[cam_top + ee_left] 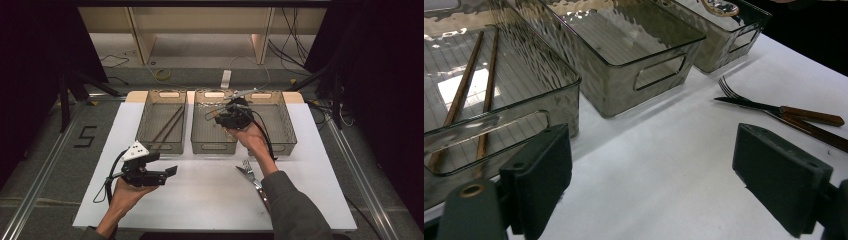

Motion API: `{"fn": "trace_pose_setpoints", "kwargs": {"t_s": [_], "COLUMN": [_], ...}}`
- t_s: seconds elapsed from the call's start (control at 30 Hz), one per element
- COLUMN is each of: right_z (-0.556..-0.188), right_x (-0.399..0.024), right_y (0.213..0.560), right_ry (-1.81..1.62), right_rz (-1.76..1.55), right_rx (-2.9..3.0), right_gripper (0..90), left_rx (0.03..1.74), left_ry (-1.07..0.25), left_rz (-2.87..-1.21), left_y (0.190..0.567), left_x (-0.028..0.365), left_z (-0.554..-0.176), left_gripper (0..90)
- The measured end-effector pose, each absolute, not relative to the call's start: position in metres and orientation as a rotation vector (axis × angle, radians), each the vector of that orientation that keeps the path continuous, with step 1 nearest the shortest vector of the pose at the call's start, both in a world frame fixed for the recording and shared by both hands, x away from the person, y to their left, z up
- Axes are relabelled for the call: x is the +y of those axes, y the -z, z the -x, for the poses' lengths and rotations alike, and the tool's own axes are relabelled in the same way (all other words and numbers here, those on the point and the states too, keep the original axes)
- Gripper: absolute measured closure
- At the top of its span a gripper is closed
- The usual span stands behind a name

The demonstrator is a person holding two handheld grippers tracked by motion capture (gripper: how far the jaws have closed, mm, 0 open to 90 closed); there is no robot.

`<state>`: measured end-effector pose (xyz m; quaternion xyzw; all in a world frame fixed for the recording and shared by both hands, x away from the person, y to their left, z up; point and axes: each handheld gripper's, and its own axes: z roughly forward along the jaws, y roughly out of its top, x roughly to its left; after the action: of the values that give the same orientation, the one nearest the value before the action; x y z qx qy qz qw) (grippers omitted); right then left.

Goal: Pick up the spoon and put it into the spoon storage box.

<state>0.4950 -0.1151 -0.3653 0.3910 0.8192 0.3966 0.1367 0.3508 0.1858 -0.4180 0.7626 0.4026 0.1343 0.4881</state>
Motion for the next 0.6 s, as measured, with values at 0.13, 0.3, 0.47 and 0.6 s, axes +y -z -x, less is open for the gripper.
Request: {"fn": "trace_pose_setpoints", "kwargs": {"t_s": [0.13, 0.3, 0.47, 0.6], "right_z": [-0.499, -0.505, -0.51, -0.515], "right_x": [-0.114, -0.112, -0.109, -0.108], "right_y": [0.367, 0.368, 0.37, 0.373], "right_ry": [-1.148, -1.128, -1.124, -1.105], "right_rz": [-1.148, -1.163, -1.185, -1.204], "right_rx": [2.363, 2.362, 2.356, 2.354], "right_gripper": [76.4, 76.3, 76.2, 76.3], "left_rx": [0.982, 0.982, 0.984, 0.985], "left_ry": [-0.326, -0.326, -0.329, -0.331], "left_rz": [-1.854, -1.855, -1.851, -1.845], "left_y": [0.418, 0.418, 0.418, 0.418], "left_x": [0.186, 0.186, 0.186, 0.187], "left_z": [-0.351, -0.351, -0.351, -0.351], "left_gripper": [15.6, 15.6, 15.6, 15.6]}}
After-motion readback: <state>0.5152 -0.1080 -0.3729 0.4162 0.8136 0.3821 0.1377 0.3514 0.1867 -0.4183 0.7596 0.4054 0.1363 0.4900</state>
